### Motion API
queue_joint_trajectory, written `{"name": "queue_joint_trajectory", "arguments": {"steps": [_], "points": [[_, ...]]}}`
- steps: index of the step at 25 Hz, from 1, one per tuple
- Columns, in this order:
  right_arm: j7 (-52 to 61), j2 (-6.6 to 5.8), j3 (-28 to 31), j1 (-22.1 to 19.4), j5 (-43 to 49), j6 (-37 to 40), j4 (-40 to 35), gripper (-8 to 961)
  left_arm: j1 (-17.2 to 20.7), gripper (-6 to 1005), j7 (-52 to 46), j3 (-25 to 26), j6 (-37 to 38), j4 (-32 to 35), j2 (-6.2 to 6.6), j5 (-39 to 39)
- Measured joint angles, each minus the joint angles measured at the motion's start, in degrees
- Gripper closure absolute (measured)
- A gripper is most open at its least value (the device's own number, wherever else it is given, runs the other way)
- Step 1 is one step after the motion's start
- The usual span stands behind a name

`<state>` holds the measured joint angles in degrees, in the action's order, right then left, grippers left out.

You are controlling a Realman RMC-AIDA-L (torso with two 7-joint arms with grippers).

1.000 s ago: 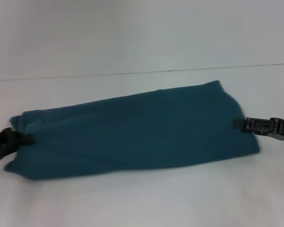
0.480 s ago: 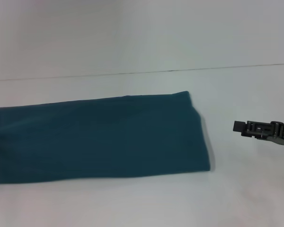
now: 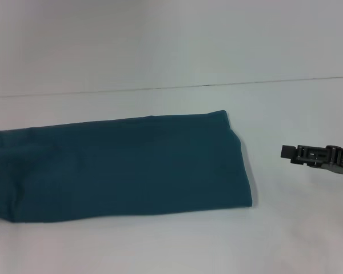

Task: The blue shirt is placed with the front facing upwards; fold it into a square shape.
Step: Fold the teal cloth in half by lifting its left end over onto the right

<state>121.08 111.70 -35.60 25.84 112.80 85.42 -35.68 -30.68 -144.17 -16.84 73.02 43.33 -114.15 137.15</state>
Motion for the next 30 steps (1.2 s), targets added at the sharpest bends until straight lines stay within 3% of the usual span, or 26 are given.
{"name": "queue_joint_trajectory", "arguments": {"steps": [9, 21, 26, 30], "points": [[-0.74, 0.16, -0.15, 0.1, 0.05, -0.02, 0.0, 298, -2.12, 945, -0.27, -0.22, 11.25, 1.69, 0.67, -9.46], [-0.76, 0.18, -0.11, 0.13, 0.1, 0.01, 0.0, 298, -5.34, 945, -0.04, -0.61, 19.67, 1.75, 1.02, -14.9], [-0.76, 0.27, -0.08, 0.3, 0.13, 0.0, 0.0, 298, -5.85, 945, 0.37, -3.7, 19.18, 1.77, -0.43, -20.17], [-0.77, 0.37, -0.09, 0.48, 0.14, -0.19, 0.0, 298, -6.91, 944, 1.27, -7.15, 15.88, 1.29, -2.64, -21.91]]}}
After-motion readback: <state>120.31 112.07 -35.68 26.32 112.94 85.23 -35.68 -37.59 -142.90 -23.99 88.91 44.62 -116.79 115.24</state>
